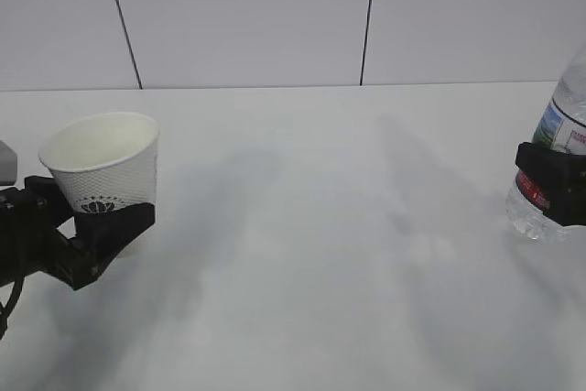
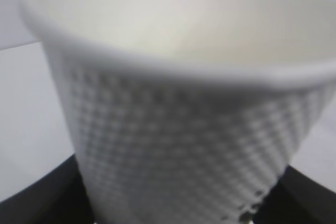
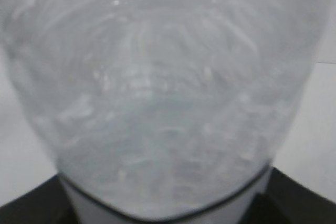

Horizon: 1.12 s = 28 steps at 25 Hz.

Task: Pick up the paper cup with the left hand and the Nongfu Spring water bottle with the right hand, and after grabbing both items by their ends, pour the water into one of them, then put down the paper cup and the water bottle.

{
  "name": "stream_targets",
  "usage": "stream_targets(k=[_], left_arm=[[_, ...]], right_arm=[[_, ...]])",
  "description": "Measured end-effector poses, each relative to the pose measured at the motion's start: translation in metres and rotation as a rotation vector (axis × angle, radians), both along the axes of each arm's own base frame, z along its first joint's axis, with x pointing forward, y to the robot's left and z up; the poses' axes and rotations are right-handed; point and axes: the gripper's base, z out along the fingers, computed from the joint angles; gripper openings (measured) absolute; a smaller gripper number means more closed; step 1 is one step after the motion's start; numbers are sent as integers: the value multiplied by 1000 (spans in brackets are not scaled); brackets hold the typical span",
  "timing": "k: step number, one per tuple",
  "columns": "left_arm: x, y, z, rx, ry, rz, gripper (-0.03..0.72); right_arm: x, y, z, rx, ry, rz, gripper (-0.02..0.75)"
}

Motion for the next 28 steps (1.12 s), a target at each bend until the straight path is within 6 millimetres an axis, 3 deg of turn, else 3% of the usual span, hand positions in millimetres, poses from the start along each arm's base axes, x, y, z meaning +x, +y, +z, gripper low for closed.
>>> stream_targets(k=[22, 28], left_arm=[[-16, -13, -4, 45, 10, -240, 570], [-22, -27, -4, 47, 9, -311, 570]], right_arm=[[0, 1, 0, -6, 1, 8, 456], [0, 1, 0, -8, 1, 11, 456]])
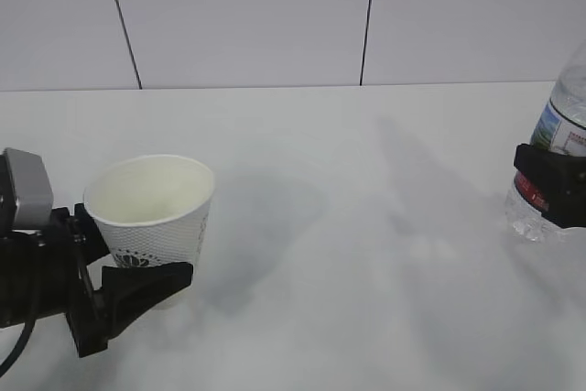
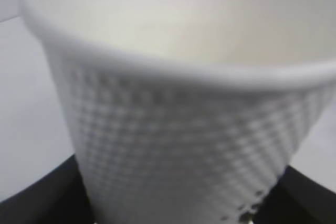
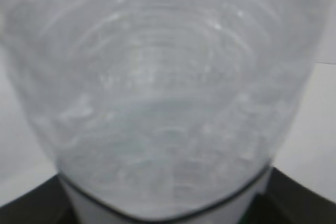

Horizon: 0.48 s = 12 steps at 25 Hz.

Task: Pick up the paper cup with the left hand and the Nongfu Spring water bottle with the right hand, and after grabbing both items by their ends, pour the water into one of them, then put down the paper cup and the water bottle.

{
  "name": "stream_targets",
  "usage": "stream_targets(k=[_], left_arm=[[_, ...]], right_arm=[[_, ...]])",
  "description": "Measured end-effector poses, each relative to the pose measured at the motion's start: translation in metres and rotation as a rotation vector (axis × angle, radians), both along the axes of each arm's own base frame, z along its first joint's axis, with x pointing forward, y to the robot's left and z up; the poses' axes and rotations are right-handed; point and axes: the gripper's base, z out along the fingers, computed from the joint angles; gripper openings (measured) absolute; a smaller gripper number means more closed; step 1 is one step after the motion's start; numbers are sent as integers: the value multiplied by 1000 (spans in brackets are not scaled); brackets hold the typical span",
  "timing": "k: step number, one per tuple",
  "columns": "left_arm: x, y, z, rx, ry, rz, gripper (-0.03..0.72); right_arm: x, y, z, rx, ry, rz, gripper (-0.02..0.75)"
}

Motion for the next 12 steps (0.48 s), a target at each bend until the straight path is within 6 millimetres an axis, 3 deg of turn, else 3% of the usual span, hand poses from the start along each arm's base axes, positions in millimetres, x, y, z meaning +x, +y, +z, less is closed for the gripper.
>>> stream_targets(k=[12], left_arm=[[-7, -17, 1, -10, 1, -50, 566]], right_arm=[[0, 0, 0, -2, 0, 3, 456]])
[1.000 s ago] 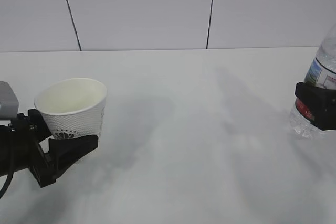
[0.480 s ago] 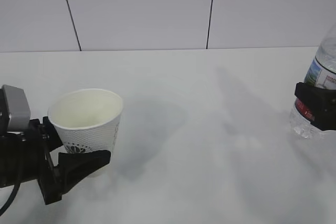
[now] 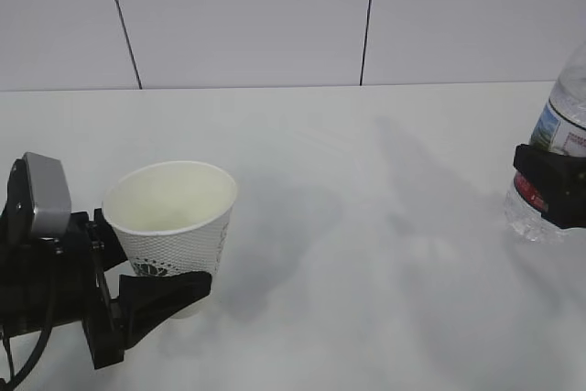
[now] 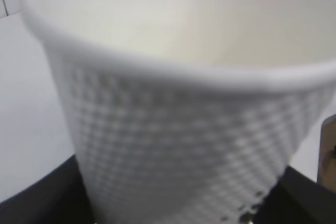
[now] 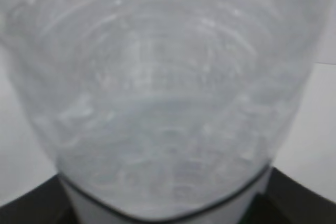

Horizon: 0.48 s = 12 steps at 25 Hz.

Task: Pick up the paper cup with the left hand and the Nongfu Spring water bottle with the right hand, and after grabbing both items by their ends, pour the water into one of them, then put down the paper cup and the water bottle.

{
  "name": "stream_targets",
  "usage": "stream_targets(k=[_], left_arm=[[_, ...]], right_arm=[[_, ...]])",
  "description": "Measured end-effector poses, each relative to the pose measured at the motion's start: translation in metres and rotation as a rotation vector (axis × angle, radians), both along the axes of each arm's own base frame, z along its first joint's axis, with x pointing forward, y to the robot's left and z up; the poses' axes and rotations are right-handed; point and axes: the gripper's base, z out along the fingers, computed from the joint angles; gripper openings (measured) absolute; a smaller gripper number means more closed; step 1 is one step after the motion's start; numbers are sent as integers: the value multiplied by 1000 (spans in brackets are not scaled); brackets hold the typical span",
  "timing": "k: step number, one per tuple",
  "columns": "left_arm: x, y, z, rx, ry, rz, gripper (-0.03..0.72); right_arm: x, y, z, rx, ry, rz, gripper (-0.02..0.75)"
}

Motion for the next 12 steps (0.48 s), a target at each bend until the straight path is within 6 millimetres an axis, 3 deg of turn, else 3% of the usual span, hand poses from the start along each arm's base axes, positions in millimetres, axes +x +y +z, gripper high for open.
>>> stream_targets(k=[12], left_arm=[[11, -27, 15, -45, -72, -61, 557]], right_arm=[[0, 0, 0, 0, 0, 0, 456]])
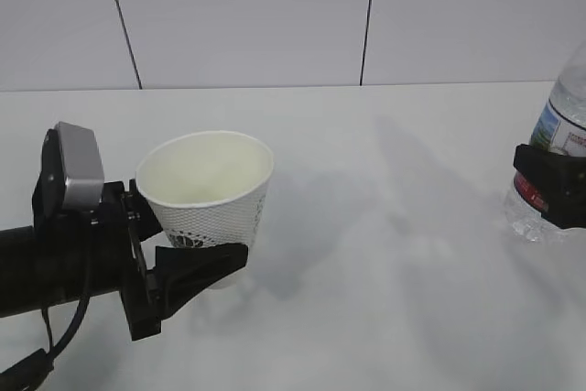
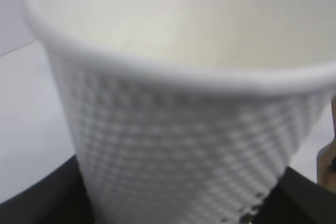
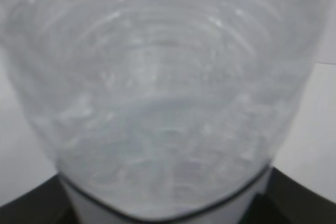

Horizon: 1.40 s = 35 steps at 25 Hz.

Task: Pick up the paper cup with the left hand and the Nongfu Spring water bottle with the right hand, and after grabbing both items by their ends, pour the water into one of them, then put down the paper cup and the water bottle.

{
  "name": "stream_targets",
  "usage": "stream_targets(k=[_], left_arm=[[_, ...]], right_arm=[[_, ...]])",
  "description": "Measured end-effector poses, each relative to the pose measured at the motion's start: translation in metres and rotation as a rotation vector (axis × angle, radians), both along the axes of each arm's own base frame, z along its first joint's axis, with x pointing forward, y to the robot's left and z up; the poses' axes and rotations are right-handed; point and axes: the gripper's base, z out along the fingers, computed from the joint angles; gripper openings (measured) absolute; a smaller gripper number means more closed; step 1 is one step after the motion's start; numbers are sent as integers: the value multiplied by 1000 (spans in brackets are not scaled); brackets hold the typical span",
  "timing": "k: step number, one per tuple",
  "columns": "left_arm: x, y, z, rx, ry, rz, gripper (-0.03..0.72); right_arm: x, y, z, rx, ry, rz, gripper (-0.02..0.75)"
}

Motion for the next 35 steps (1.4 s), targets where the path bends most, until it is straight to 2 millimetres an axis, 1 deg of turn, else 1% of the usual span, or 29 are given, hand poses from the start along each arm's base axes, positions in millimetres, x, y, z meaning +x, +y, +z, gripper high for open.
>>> stream_targets(k=[7, 15, 22, 30, 35], left_arm=[[1, -16, 8, -26, -27, -46, 554], [0, -38, -4, -24, 10, -98, 554], [4, -56, 3, -57, -22, -120, 553], [9, -61, -13, -37, 21, -116, 552], [11, -63, -14, -37, 18, -124, 552]], right_arm=[[0, 0, 0, 0, 0, 0, 456], [0, 0, 0, 0, 0, 0, 456], [0, 0, 0, 0, 0, 0, 456], [0, 0, 0, 0, 0, 0, 456], [0, 0, 0, 0, 0, 0, 456]])
